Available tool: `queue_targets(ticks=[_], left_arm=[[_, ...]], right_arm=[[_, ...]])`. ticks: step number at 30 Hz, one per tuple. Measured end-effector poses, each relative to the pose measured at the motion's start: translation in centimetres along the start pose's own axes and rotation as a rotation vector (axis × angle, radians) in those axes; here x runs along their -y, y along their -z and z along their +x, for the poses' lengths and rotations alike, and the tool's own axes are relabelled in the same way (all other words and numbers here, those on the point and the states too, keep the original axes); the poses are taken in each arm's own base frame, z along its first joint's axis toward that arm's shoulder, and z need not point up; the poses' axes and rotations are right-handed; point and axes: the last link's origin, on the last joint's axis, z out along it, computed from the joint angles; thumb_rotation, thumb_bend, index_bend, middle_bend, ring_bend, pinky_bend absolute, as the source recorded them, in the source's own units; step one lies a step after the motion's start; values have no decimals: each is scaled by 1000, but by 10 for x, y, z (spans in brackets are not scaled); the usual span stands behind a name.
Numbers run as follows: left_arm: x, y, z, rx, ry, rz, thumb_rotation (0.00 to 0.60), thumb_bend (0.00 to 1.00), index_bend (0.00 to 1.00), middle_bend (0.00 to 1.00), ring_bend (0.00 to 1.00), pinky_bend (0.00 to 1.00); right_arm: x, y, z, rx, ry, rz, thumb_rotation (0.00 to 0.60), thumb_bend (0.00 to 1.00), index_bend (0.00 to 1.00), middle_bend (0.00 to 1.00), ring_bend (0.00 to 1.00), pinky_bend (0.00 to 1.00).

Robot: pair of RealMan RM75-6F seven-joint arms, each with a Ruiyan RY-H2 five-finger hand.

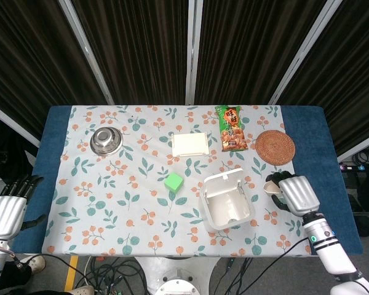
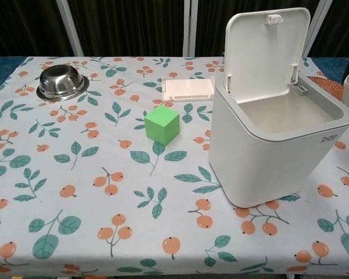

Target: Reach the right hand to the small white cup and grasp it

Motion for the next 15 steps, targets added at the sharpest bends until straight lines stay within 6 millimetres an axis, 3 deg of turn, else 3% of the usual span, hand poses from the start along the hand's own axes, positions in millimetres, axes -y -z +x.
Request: queue_targets(ticks=[5, 8, 11, 15], left_arm=[[-1, -1, -1, 4, -1, -1, 600, 32, 167, 160, 87, 192], [-1, -1, -2, 7, 0, -2, 600, 32, 166, 160, 87, 192], [-1, -1, -2, 7, 0, 0, 600, 32, 167, 159, 87, 192], [0, 0, -2, 12, 4, 2, 600, 32, 167, 160, 87, 192]], right_arm=[[16, 23, 46, -118, -36, 86, 600, 303, 373, 389, 323, 539], [25, 32, 63, -148, -88, 144, 600, 303, 373, 389, 323, 539], [38, 35, 71, -154, -131, 222, 600, 303, 373, 389, 323, 538], [54, 32, 66, -127, -150, 293, 600, 303, 373, 389, 323, 538]])
